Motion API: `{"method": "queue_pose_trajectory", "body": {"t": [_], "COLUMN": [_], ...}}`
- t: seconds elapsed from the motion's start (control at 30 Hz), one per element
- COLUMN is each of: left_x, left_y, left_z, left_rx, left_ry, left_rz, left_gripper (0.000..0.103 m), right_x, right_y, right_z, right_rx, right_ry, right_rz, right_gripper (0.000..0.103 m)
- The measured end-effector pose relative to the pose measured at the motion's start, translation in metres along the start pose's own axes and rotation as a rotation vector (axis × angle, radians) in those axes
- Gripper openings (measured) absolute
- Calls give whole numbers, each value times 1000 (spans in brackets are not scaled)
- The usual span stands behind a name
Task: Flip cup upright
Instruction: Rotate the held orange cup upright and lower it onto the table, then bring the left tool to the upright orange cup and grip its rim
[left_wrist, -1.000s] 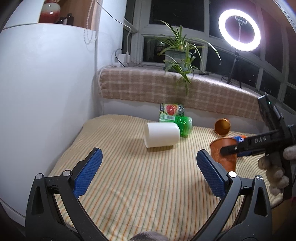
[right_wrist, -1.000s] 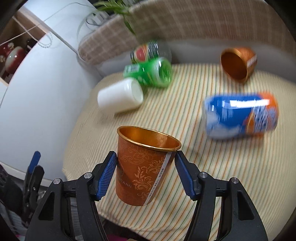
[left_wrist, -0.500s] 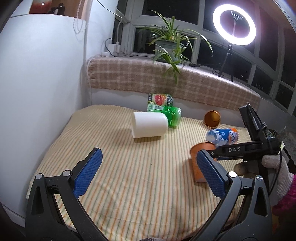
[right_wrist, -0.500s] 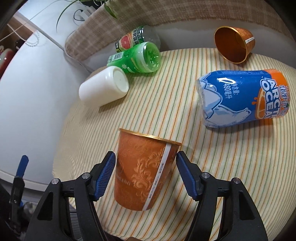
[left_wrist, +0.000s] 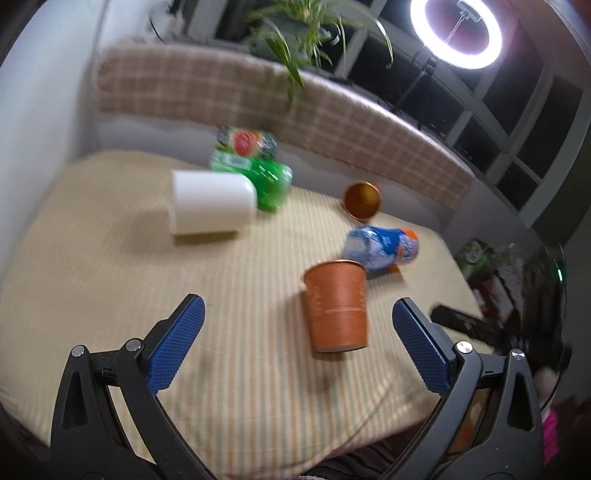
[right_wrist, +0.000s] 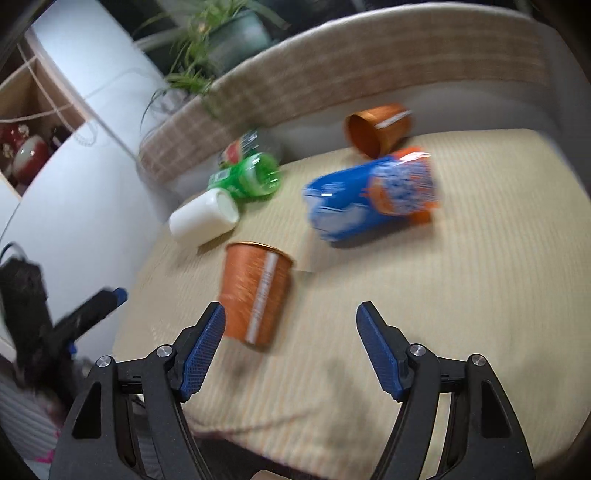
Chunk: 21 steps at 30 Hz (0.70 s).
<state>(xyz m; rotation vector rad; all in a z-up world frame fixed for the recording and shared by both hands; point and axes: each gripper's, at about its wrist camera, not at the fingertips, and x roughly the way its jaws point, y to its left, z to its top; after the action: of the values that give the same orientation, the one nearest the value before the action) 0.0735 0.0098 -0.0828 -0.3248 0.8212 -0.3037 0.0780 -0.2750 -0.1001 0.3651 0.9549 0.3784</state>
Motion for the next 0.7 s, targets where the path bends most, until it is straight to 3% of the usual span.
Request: {"method": "queue_pose_trajectory", "body": {"t": [0.2,0.33,0.7], "left_x": [50,83,119], "left_y": [6,16,12], "left_z": [12,19,23], "left_rx": [-100,-206,-211], "left_ry": [165,272,364], "left_rz": [-140,-216,-228], "left_gripper": [100,89,85], "right_x": [-38,-57,-58], "right_y": [-25,-40,-56], "right_z": [-31,-40,-43], "right_rx": [39,81,143], "right_ry": [-82,-116,-120], "right_rz": [-120,-149,-151], "right_gripper": [75,75,75]}}
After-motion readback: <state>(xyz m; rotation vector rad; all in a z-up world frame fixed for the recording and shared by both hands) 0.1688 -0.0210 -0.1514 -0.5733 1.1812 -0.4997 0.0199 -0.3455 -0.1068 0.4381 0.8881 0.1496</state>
